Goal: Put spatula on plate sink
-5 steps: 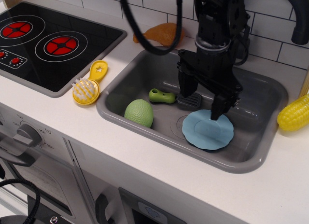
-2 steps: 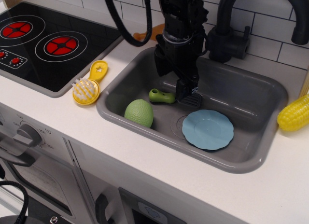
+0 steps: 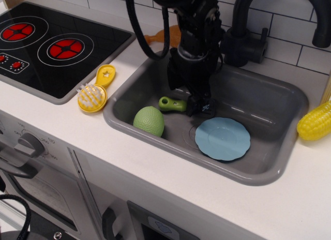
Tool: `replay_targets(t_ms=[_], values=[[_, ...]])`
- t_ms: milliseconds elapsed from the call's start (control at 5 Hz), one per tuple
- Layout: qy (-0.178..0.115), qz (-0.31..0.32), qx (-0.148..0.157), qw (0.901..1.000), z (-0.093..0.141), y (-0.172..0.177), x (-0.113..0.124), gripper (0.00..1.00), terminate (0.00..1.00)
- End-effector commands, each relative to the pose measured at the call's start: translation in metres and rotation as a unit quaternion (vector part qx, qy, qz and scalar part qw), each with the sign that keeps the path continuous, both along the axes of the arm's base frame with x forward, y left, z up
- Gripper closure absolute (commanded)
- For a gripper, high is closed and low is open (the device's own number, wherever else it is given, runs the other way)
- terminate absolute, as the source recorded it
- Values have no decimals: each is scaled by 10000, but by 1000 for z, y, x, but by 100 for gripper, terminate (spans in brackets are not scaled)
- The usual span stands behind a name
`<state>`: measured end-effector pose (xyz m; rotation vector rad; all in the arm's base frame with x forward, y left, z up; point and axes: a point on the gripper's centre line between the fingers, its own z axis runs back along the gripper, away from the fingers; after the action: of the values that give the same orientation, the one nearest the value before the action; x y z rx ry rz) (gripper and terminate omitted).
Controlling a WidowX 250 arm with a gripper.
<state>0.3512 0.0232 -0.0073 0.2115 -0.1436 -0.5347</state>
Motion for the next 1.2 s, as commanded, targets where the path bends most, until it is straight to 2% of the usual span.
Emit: replay_targets(t_ms=[0, 200, 400, 1000], values=[[-125, 32, 246, 9996, 5, 13, 25, 0, 0], [-117, 72, 335, 9993, -2, 16, 27, 0, 0], [-100, 207, 280, 9993, 1, 19, 28, 100, 0], [-568, 492, 91, 9971, 35, 14, 31, 100, 0]])
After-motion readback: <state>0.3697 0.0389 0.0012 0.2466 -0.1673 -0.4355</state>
